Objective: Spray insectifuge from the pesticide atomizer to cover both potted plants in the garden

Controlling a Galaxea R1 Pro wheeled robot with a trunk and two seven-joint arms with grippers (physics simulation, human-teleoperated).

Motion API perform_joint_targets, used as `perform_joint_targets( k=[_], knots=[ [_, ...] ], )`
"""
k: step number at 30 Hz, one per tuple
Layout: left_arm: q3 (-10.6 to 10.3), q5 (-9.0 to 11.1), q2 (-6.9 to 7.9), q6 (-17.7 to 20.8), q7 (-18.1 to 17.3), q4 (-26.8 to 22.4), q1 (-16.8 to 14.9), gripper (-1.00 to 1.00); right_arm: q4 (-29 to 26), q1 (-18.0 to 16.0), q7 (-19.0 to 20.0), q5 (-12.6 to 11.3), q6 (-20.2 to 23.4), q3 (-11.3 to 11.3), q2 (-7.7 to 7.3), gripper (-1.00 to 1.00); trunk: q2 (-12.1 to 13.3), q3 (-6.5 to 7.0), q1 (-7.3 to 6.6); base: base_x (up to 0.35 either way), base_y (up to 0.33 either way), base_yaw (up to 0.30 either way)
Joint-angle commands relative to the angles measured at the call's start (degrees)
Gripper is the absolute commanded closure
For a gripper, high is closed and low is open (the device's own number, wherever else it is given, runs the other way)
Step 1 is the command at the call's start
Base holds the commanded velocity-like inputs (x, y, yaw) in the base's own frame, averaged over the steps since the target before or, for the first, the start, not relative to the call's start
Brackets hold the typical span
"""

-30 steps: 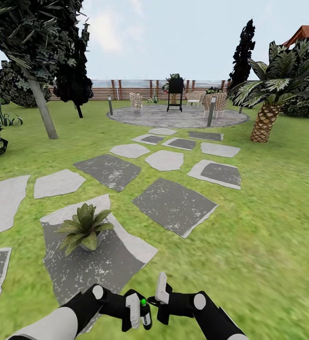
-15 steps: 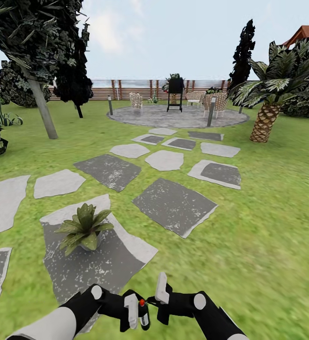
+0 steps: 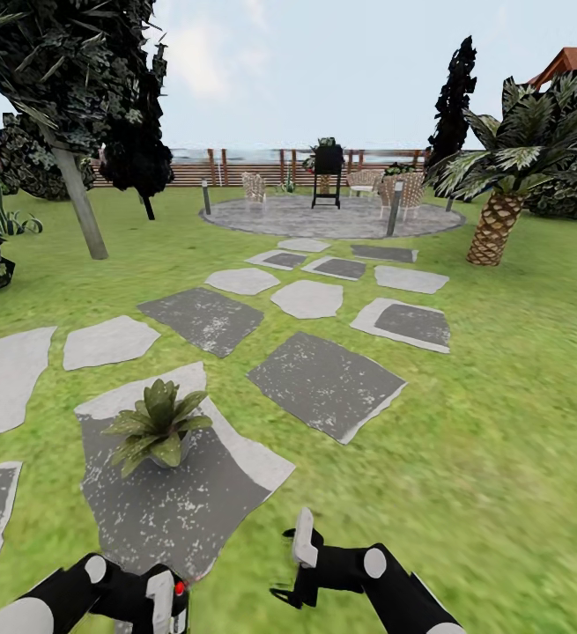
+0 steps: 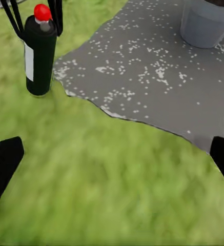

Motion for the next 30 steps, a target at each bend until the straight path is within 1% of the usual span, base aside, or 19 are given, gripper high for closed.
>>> perform_joint_targets(
  k=[1,4,5,6,7,9,10,11,12,14,15,16,17,19,22,24,27,29,30],
  knots=[
    [0.55,-0.32,0.45,-0.01,0.05,0.01,0.15,1.00,0.00,-0.01,-0.17,0.54,-0.34,-0.11,-0.02,-1.00,-0.02,-0.05,-0.01,0.000,0.000,0.000],
    [1.21,0.43,0.81,0.44,3.14,0.14,0.38,1.00,0.12,-0.01,-0.54,0.54,-0.42,-0.41,-0.22,-1.00,-0.02,-0.05,-0.01,0.000,0.000,0.000],
    [1.36,1.02,0.60,0.56,6.31,0.37,0.43,1.00,0.20,-0.01,-1.35,0.53,-0.46,-0.57,-0.90,-1.00,-0.02,-0.05,-0.01,0.000,0.000,0.000],
    [1.44,1.49,0.44,0.60,8.78,0.89,0.47,1.00,0.30,-0.01,-2.55,0.50,-0.44,-0.59,-1.84,-1.00,-0.02,-0.05,-0.01,0.000,0.000,0.000],
    [1.54,2.64,0.20,0.60,12.40,2.57,0.48,1.00,0.99,0.00,-5.31,0.39,-0.37,-0.59,-3.64,-1.00,-0.02,-0.05,-0.01,0.000,0.000,0.000],
    [1.67,5.77,-0.42,0.54,16.53,5.93,0.51,1.00,4.34,0.01,-10.22,0.18,-0.31,-0.63,-5.95,-1.00,-0.02,-0.05,-0.01,0.000,0.000,0.000],
    [1.76,9.29,-0.96,0.39,19.03,8.26,0.52,1.00,8.43,0.01,-14.64,0.05,-0.32,-0.71,-7.10,-1.00,-0.02,-0.05,-0.01,0.000,0.000,0.000],
    [1.81,15.04,-1.44,0.30,21.90,10.08,0.53,1.00,14.14,0.00,-21.80,-0.02,-0.32,-0.73,-8.03,-1.00,-0.02,-0.05,-0.01,0.000,0.000,0.000],
    [1.83,19.39,-1.61,0.32,23.63,10.72,0.53,1.00,17.59,0.01,-27.42,-0.08,-0.36,-0.70,-8.82,-1.00,-0.02,-0.05,-0.01,0.000,0.000,0.000],
    [1.84,25.51,-1.72,0.42,25.95,11.12,0.54,1.00,21.75,0.05,-34.69,-0.99,-0.42,-0.81,-9.51,-1.00,-0.02,-0.05,-0.01,0.000,0.000,0.000],
    [1.84,30.02,-1.76,0.46,27.97,11.26,0.69,1.00,24.35,0.06,-39.40,-2.99,-0.46,-1.48,-9.77,-1.00,-0.02,-0.05,-0.01,0.000,0.000,0.000],
    [1.83,35.90,-1.80,0.34,31.28,11.33,1.85,1.00,27.37,0.07,-45.10,-8.12,-0.61,-3.48,-9.95,-1.00,-0.02,-0.05,-0.01,0.000,0.000,0.000],
    [1.79,39.58,-1.95,0.16,34.32,11.32,2.98,1.00,28.93,0.11,-48.43,-12.77,-0.93,-4.85,-10.06,-1.00,-0.02,-0.05,-0.01,0.000,0.000,0.000],
    [1.81,43.05,-3.05,-0.17,40.73,11.32,4.56,1.00,30.10,0.18,-51.40,-20.03,-2.66,-5.89,-10.99,-1.00,-0.02,-0.05,-0.01,0.000,0.000,0.000],
    [1.78,44.47,-5.06,-0.40,50.11,11.33,7.30,1.00,30.61,0.47,-52.67,-27.46,-5.58,-6.37,-12.65,-1.00,-0.02,-0.05,-0.01,0.000,0.000,0.000],
    [1.75,44.63,-5.74,-0.44,52.09,11.36,8.22,1.00,30.65,0.68,-52.84,-29.86,-6.12,-6.49,-13.05,-1.00,-0.02,-0.05,-0.01,0.000,0.000,0.000],
    [1.76,44.78,-6.14,-0.39,52.81,11.45,8.94,1.00,30.61,0.76,-52.86,-31.11,-6.33,-6.55,-13.16,-1.00,-0.02,-0.05,-0.01,0.000,0.000,0.000],
    [1.70,44.66,-8.00,-0.39,52.63,11.40,10.99,1.00,30.69,0.78,-52.83,-31.60,-6.39,-6.67,-12.82,-1.00,-0.02,-0.05,-0.01,0.000,0.000,0.000],
    [1.69,44.68,-8.20,-0.38,52.66,11.40,11.03,1.00,30.71,0.78,-52.83,-31.58,-6.39,-6.69,-12.90,-1.00,-0.02,-0.05,-0.01,0.000,0.000,-0.016]
  ],
)
